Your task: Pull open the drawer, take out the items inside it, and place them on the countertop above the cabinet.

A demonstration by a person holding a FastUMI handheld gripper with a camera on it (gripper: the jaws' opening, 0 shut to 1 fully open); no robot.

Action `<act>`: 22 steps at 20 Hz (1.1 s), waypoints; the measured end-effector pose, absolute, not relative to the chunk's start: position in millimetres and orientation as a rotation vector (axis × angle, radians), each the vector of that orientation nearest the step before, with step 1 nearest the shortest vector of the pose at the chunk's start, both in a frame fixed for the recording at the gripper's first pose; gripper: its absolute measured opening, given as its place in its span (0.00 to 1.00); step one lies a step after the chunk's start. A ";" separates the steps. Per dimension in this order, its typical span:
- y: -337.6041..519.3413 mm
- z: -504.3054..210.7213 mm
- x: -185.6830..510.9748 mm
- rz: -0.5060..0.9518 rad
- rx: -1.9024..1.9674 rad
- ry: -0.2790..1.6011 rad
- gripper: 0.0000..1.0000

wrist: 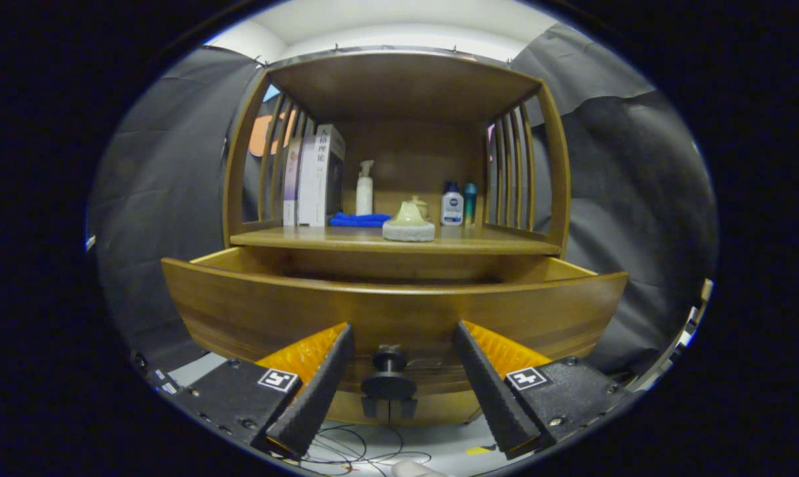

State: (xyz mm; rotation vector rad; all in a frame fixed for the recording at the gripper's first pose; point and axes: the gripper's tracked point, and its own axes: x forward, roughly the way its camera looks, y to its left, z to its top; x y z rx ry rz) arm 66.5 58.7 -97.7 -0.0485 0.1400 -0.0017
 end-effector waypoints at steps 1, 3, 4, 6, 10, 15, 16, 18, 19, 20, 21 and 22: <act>60.0 -96.8 70.7 -0.001 -0.047 0.128 0.99; 59.5 -97.8 83.2 -0.001 -0.051 0.129 0.99; 58.9 -96.8 88.7 -0.001 -0.051 0.130 0.99; 59.0 -95.7 100.9 0.000 -0.051 0.129 0.99; 59.3 -95.2 117.5 0.003 -0.053 0.120 0.99; 58.8 -94.4 132.7 0.011 -0.054 0.105 0.99; 58.7 -94.2 136.8 0.012 -0.054 0.103 0.99; 58.7 -93.9 144.7 0.014 -0.052 0.103 0.99; 58.8 -93.4 148.2 0.015 -0.053 0.103 0.99; 59.1 -93.2 150.7 0.015 -0.056 0.097 0.99; 59.6 -92.9 154.7 0.015 -0.059 0.093 1.00; 59.7 -93.5 156.9 0.014 -0.063 0.088 1.00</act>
